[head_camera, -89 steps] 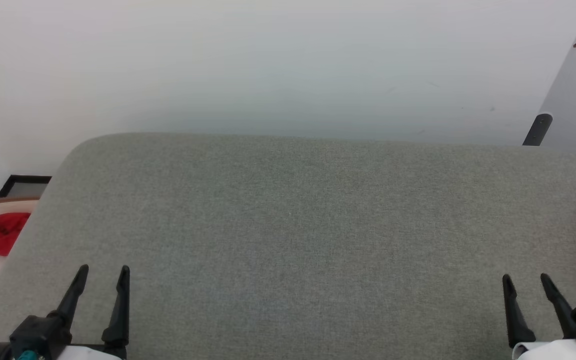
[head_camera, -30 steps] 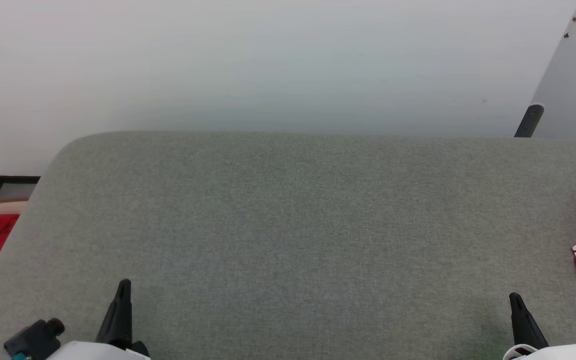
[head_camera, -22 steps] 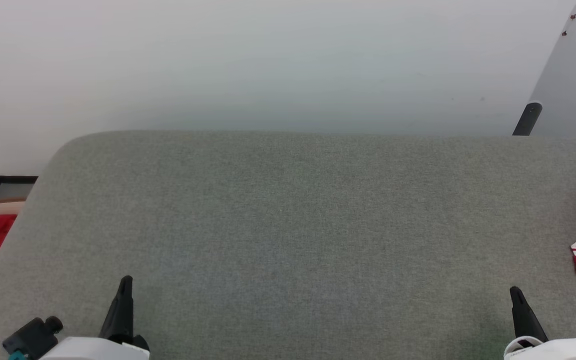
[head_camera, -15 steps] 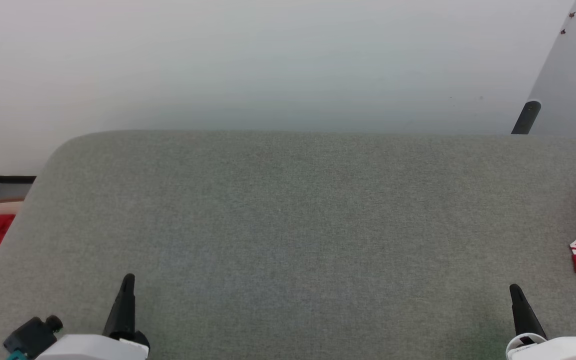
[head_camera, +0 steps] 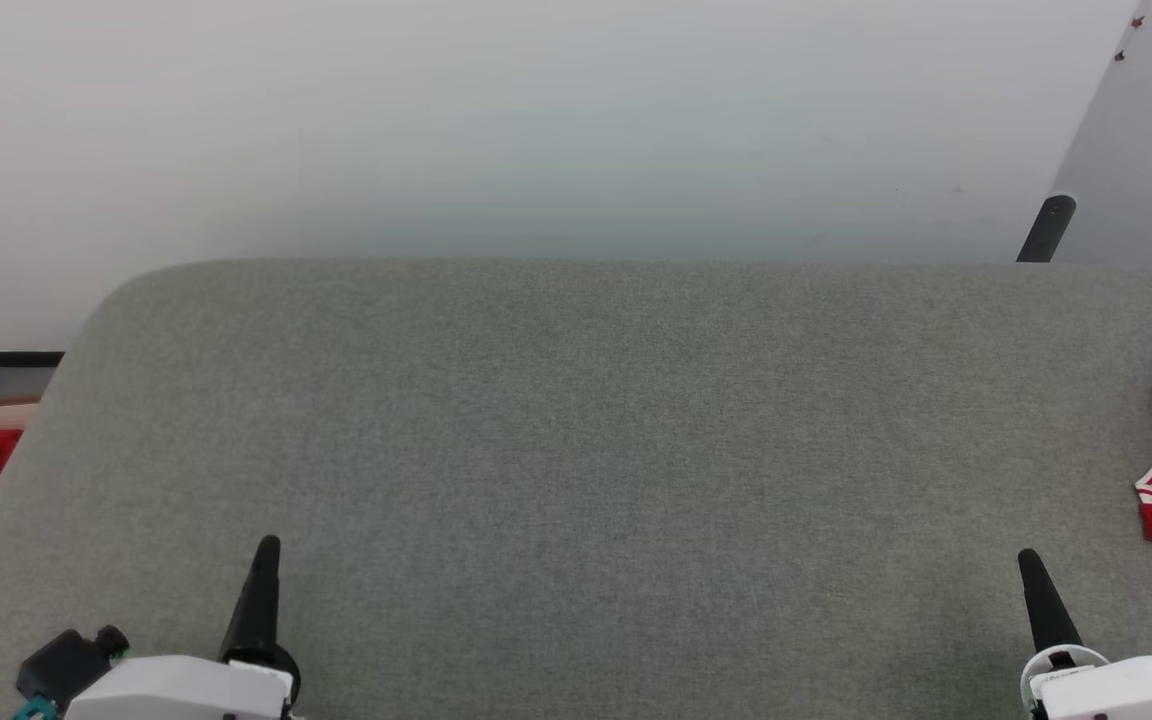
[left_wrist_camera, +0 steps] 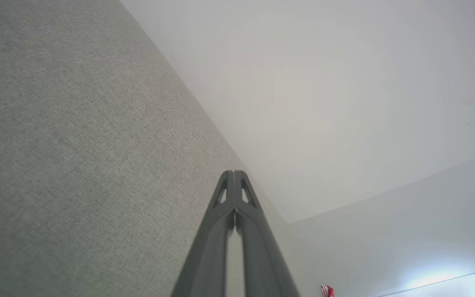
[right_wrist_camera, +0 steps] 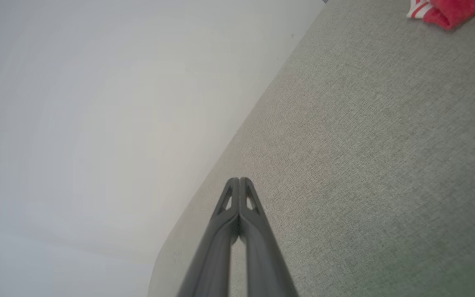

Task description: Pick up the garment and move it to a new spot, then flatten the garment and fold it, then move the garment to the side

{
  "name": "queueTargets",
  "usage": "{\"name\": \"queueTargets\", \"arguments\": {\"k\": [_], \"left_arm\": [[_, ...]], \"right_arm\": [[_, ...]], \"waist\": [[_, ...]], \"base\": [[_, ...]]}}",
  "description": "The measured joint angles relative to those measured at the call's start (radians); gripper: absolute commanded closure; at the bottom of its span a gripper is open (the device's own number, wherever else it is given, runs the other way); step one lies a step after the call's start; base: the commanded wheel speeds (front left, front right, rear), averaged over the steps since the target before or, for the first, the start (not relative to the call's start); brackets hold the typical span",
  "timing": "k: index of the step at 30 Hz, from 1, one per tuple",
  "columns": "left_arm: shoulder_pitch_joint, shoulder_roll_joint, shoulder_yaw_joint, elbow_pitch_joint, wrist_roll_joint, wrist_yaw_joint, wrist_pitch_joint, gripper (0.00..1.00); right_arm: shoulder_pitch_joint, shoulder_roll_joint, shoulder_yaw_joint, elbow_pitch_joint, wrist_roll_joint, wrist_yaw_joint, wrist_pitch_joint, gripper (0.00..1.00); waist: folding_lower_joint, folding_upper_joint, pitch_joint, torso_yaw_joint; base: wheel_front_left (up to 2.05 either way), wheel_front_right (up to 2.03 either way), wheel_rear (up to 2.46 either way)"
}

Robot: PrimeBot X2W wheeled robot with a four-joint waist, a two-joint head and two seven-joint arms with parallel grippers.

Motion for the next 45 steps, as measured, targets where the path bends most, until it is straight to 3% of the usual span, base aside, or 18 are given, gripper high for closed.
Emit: {"name": "queueTargets", "arguments": {"k": [45], "left_arm": [[-0.053, -0.053, 0.027, 0.021, -0.365, 0.000, 0.103, 1.00]], "right_arm": [[-0.053, 0.016, -0.019, -0.029, 0.388, 0.000, 0.098, 1.00]], "waist": [[0.0000, 0.0000, 0.019, -0.026]], "base": [[0.00, 0.00, 0.00]]}}
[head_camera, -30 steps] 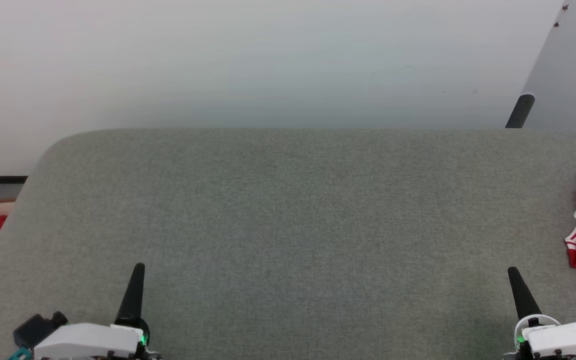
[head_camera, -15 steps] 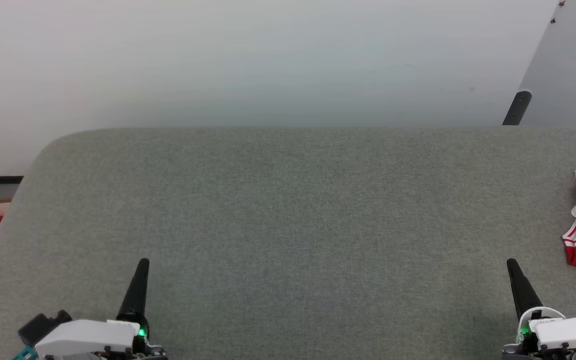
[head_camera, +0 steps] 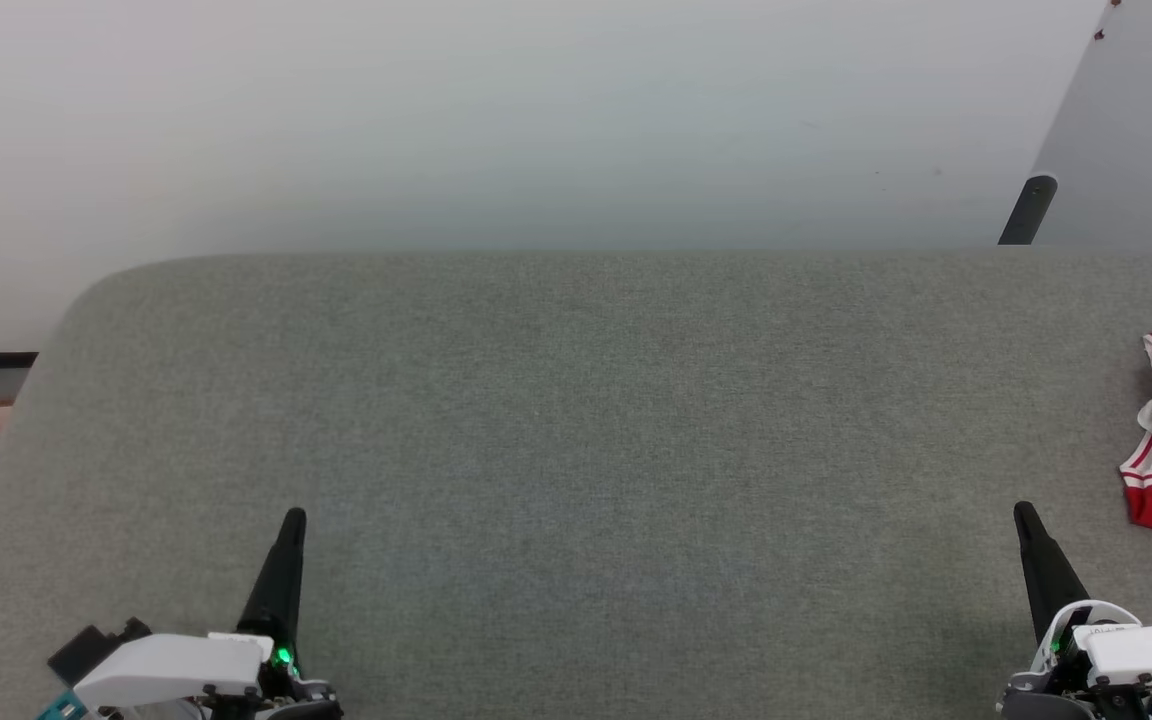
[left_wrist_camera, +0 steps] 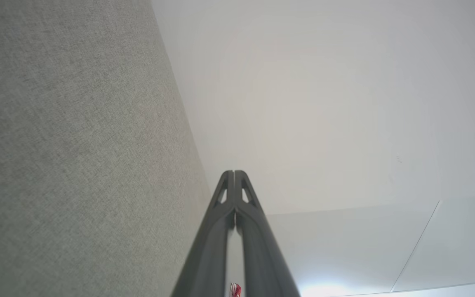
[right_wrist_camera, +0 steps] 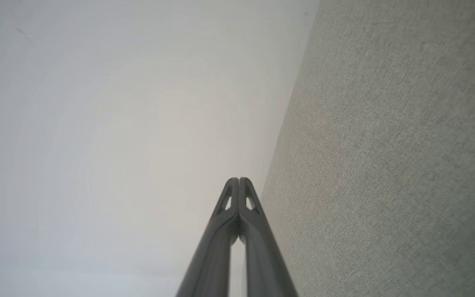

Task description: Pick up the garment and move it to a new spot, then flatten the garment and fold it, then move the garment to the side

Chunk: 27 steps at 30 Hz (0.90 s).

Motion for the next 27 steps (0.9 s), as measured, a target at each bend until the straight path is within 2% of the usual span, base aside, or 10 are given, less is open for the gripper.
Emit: {"name": "queueTargets", "arguments": {"k": [19, 27], "left_arm": [[-0.019, -0.017, 0.008, 0.007, -0.119, 0.000, 0.034, 1.00], [-0.020, -0.019, 0.008, 0.007, -0.122, 0.000, 0.034, 1.00]], "right_arm": [[-0.012, 0.005, -0.007, -0.008, 0.127, 0.000, 0.034, 1.00], [-0.020, 0.005, -0.007, -0.009, 0.131, 0.000, 0.033, 1.00]], "waist": [[0.0000, 0.0000, 0.008, -0.011], [0.0000, 0.0000, 0.008, -0.011]], "base": [[0.00, 0.00, 0.00], [0.00, 0.00, 0.00]]}}
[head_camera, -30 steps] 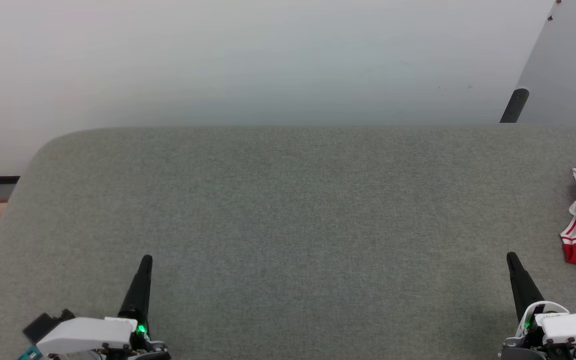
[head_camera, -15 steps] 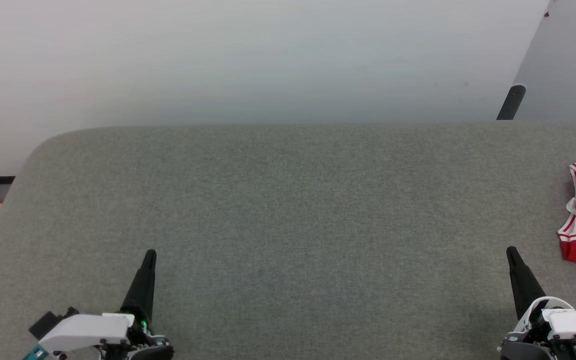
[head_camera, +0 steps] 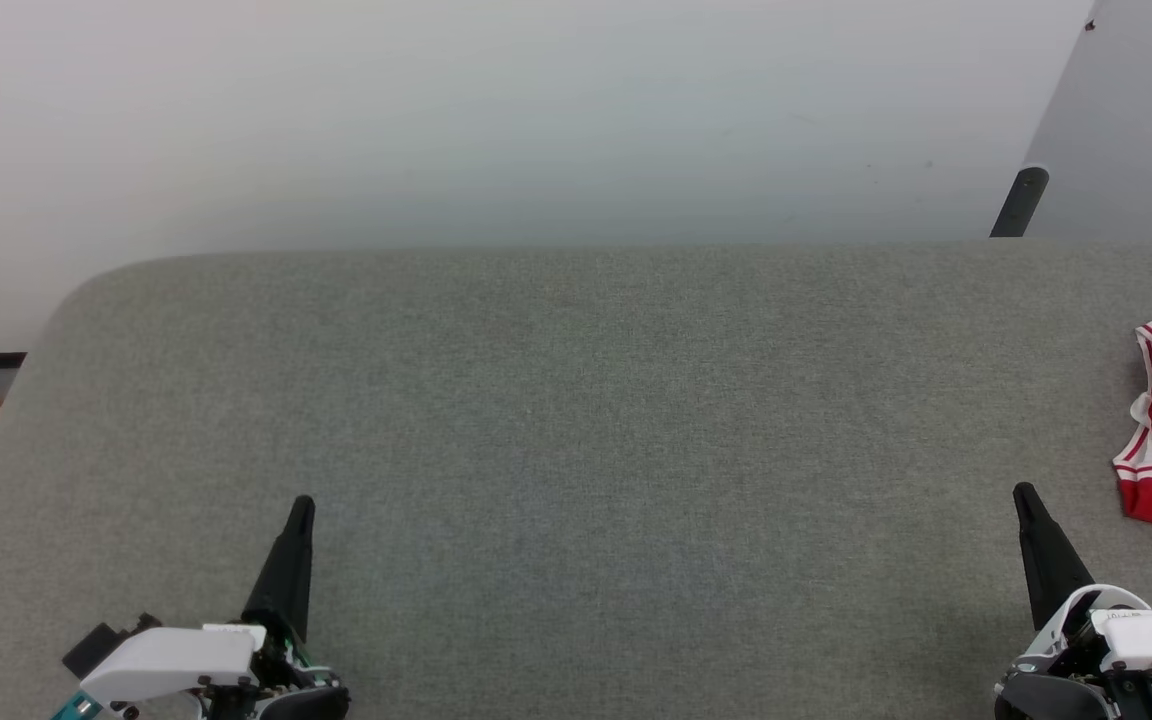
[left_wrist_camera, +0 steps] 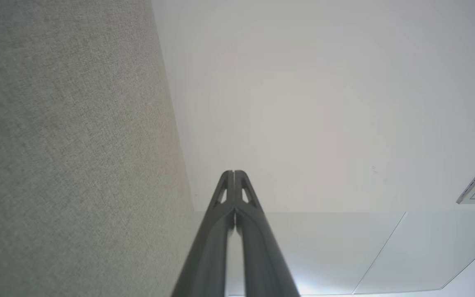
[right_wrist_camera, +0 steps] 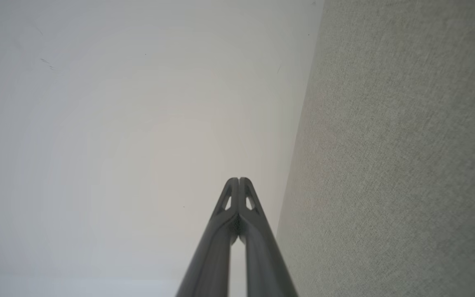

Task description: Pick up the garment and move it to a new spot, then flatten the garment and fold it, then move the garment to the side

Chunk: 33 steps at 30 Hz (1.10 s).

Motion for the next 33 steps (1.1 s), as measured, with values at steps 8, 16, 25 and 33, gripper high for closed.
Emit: {"name": "queueTargets", "arguments": {"k": [8, 16, 25, 33], "left_arm": [[0.000, 0.000, 0.000, 0.000, 0.000, 0.000, 0.000, 1.00], [0.000, 0.000, 0.000, 0.000, 0.000, 0.000, 0.000, 1.00], [0.000, 0.000, 0.000, 0.000, 0.000, 0.000, 0.000, 1.00], [0.000, 0.000, 0.000, 0.000, 0.000, 0.000, 0.000, 1.00]], "right_arm": [[0.000, 0.000, 0.000, 0.000, 0.000, 0.000, 0.000, 1.00], [0.000, 0.000, 0.000, 0.000, 0.000, 0.000, 0.000, 1.00], [0.000, 0.000, 0.000, 0.000, 0.000, 0.000, 0.000, 1.00], [0.000, 0.000, 0.000, 0.000, 0.000, 0.000, 0.000, 1.00]], "waist": [[0.0000, 0.0000, 0.000, 0.000], [0.0000, 0.0000, 0.000, 0.000], [0.0000, 0.0000, 0.000, 0.000], [0.0000, 0.0000, 0.000, 0.000]], "base": [[0.00, 0.00, 0.00], [0.00, 0.00, 0.00], [0.00, 0.00, 0.00], [0.00, 0.00, 0.00]]}}
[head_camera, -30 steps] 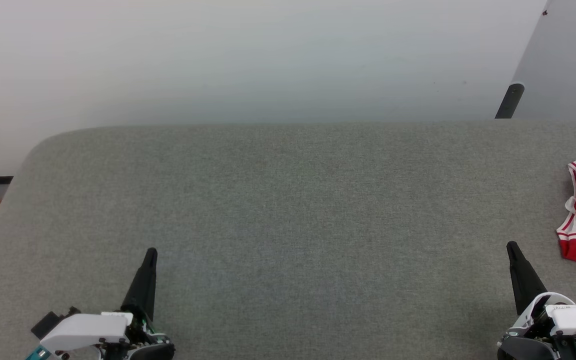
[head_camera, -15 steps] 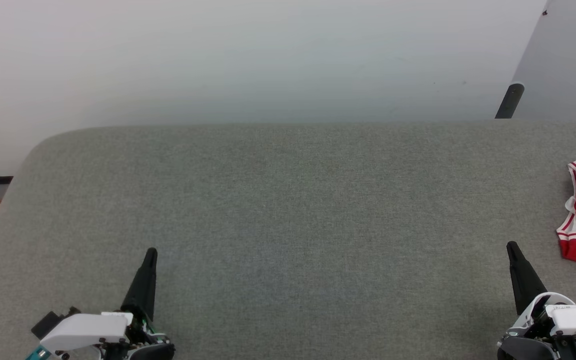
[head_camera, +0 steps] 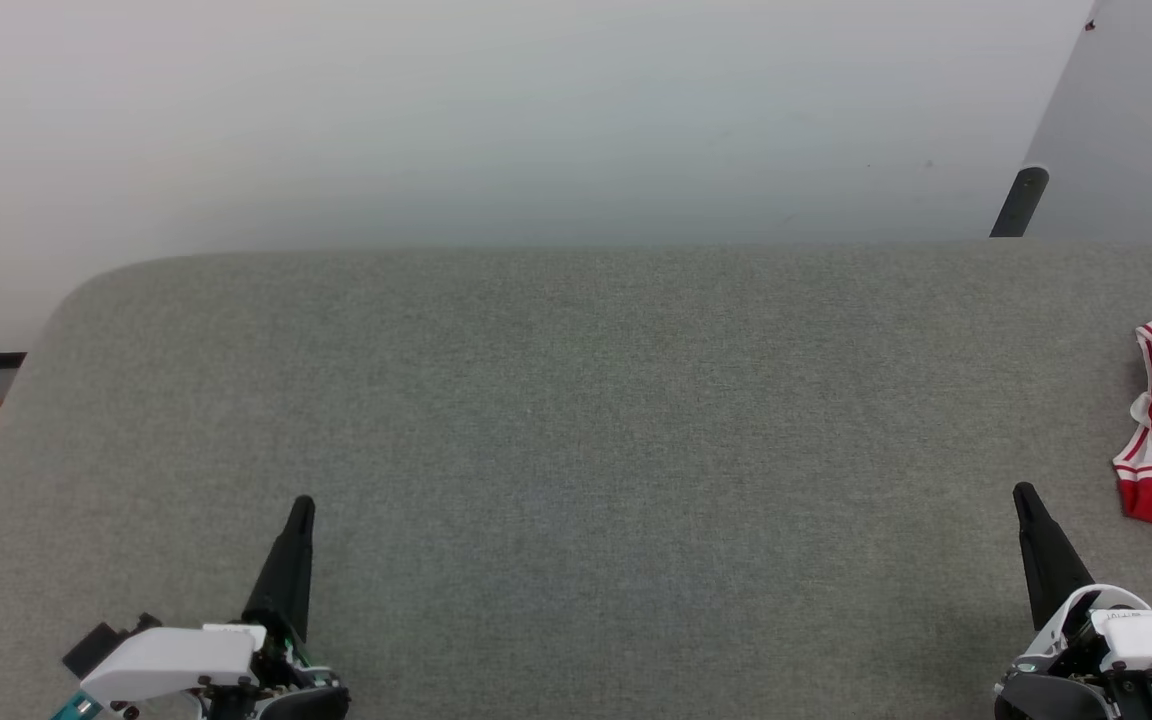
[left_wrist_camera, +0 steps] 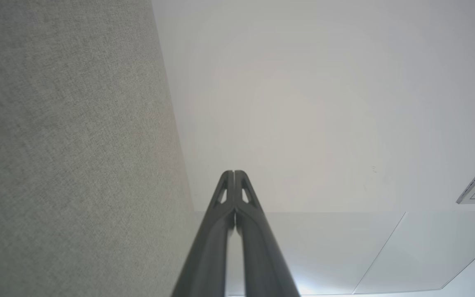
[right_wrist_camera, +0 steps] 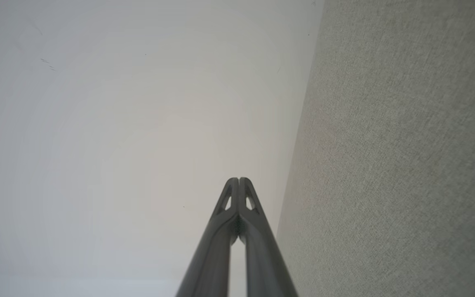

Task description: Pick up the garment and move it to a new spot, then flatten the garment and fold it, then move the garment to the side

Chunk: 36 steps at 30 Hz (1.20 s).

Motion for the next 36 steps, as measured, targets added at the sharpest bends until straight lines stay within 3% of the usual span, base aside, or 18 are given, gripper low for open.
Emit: {"name": "queueTargets", "arguments": {"k": [36], "left_arm": [[0.000, 0.000, 0.000, 0.000, 0.000, 0.000, 0.000, 1.00]], "right_arm": [[0.000, 0.000, 0.000, 0.000, 0.000, 0.000, 0.000, 1.00]], "waist": [[0.0000, 0.0000, 0.000, 0.000]], "base": [[0.00, 0.00, 0.00]]}}
